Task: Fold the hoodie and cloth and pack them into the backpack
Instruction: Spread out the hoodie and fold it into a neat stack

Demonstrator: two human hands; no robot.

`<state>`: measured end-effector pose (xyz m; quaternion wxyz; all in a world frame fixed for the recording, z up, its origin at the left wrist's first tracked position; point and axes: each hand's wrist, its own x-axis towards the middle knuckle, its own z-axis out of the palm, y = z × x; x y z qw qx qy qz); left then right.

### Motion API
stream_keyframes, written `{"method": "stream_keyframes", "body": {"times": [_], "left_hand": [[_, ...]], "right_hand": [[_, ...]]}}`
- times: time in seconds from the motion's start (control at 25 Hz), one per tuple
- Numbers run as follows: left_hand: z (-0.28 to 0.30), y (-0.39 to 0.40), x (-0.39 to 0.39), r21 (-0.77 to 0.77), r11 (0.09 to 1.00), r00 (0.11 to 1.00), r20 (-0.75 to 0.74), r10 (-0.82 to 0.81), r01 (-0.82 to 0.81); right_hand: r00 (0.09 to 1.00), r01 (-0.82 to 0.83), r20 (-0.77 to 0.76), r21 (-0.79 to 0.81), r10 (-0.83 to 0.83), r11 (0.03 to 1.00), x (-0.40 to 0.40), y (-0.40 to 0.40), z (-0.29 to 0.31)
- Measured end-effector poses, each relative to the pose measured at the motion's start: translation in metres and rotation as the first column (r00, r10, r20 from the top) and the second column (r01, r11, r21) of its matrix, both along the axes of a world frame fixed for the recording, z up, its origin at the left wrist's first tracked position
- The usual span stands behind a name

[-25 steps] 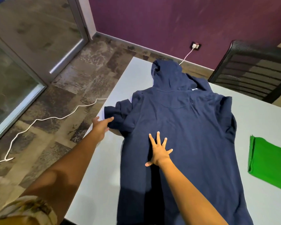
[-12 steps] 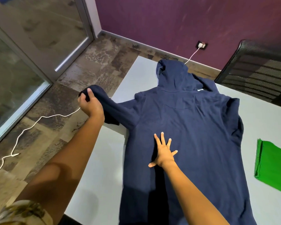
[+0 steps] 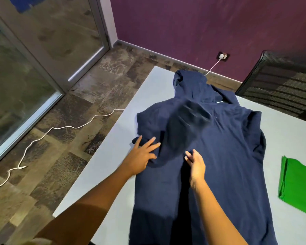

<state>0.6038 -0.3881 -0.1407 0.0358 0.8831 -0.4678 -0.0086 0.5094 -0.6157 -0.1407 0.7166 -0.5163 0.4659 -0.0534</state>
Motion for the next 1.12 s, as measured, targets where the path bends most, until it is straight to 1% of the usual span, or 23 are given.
{"method": "stream_keyframes", "body": {"times": [0.04, 0.08, 0.12, 0.16, 0.2, 0.28, 0.36, 0.44, 0.52, 0.56, 0.6, 0.64, 0.68, 0.72, 0.76, 0.8, 0.84, 0.88, 0.92, 0.96, 1.04, 1.12], "left_hand": [[-0.014, 0.007, -0.009, 0.072, 0.997, 0.994, -0.105, 0.031, -0.024], [-0.021, 0.011, -0.018, 0.104, 0.992, 0.975, -0.205, 0.088, -0.068], [-0.026, 0.013, -0.024, 0.126, 0.987, 0.956, -0.261, 0.134, -0.104], [-0.028, 0.013, -0.026, 0.143, 0.981, 0.942, -0.292, 0.168, -0.13], [-0.027, 0.012, -0.027, 0.151, 0.978, 0.937, -0.295, 0.186, -0.146], [-0.019, 0.007, -0.024, 0.152, 0.971, 0.922, -0.317, 0.223, -0.182], [-0.015, 0.003, -0.022, 0.152, 0.966, 0.896, -0.365, 0.252, -0.21], [-0.015, 0.003, -0.024, 0.12, 0.957, 0.862, -0.415, 0.291, -0.265], [-0.018, 0.003, -0.032, -0.008, 0.913, 0.815, -0.454, 0.36, -0.408], [-0.017, 0.002, -0.037, -0.091, 0.849, 0.776, -0.466, 0.426, -0.521], [-0.014, 0.0, -0.044, -0.156, 0.741, 0.703, -0.489, 0.517, -0.654], [-0.012, -0.002, -0.049, -0.186, 0.599, 0.592, -0.532, 0.606, -0.779], [-0.011, -0.004, -0.052, -0.169, 0.444, 0.452, -0.587, 0.672, -0.88], [-0.012, -0.006, -0.053, -0.092, 0.294, 0.281, -0.652, 0.704, -0.951], [-0.016, -0.008, -0.051, 0.018, 0.182, 0.115, -0.711, 0.693, -0.983], [-0.02, -0.008, -0.048, 0.131, 0.122, -0.02, -0.756, 0.654, -0.984], [-0.022, -0.009, -0.043, 0.208, 0.112, -0.103, -0.799, 0.592, -0.972], [-0.023, -0.009, -0.039, 0.244, 0.135, -0.141, -0.843, 0.52, -0.96], [-0.025, -0.007, -0.035, 0.251, 0.166, -0.151, -0.876, 0.459, -0.954], [-0.025, -0.004, -0.031, 0.249, 0.185, -0.143, -0.881, 0.452, -0.951], [-0.03, 0.01, -0.023, 0.239, 0.192, -0.11, -0.851, 0.513, -0.952], [-0.034, 0.028, -0.015, 0.231, 0.147, -0.105, -0.807, 0.582, -0.962]], "right_hand": [[0.988, 0.152, -0.002, 0.225, -0.156, 0.962, -0.007, -0.012, -0.002], [0.968, 0.238, -0.025, 0.388, -0.248, 0.89, -0.018, -0.027, -0.008], [0.955, 0.274, -0.033, 0.492, -0.296, 0.827, -0.028, -0.041, -0.013], [0.952, 0.271, -0.033, 0.544, -0.303, 0.794, -0.037, -0.05, -0.014], [0.955, 0.264, -0.031, 0.55, -0.296, 0.792, -0.045, -0.056, -0.015], [0.953, 0.289, -0.051, 0.458, -0.3, 0.841, -0.049, -0.06, -0.007], [0.928, 0.371, -0.103, 0.314, -0.358, 0.874, -0.044, -0.069, -0.007], [0.923, 0.377, -0.166, 0.206, -0.347, 0.903, -0.039, -0.081, -0.011], [0.93, 0.297, -0.256, 0.101, -0.264, 0.949, -0.035, -0.091, -0.014], [0.928, 0.251, -0.296, 0.048, -0.226, 0.967, -0.033, -0.096, -0.016], [0.921, 0.204, -0.337, -0.009, -0.195, 0.979, -0.031, -0.1, -0.018], [0.914, 0.166, -0.367, -0.055, -0.174, 0.985, -0.03, -0.102, -0.019], [0.913, 0.136, -0.378, -0.072, -0.154, 0.988, -0.029, -0.103, -0.018], [0.917, 0.122, -0.371, -0.085, -0.145, 0.989, -0.03, -0.105, -0.02], [0.917, 0.106, -0.378, -0.086, -0.131, 0.991, -0.032, -0.106, -0.023], [0.911, 0.089, -0.396, -0.088, -0.117, 0.992, -0.034, -0.108, -0.028], [0.905, 0.071, -0.414, -0.09, -0.102, 0.993, -0.037, -0.108, -0.031], [0.898, 0.051, -0.431, -0.097, -0.088, 0.994, -0.038, -0.108, -0.032], [0.894, 0.035, -0.441, -0.107, -0.079, 0.994, -0.037, -0.105, -0.03], [0.891, 0.023, -0.447, -0.116, -0.072, 0.993, -0.037, -0.104, -0.03], [0.884, 0.005, -0.464, -0.108, -0.055, 0.994, -0.034, -0.099, -0.033], [0.895, -0.017, -0.445, -0.077, -0.019, 0.997, -0.03, -0.088, -0.034]]}}
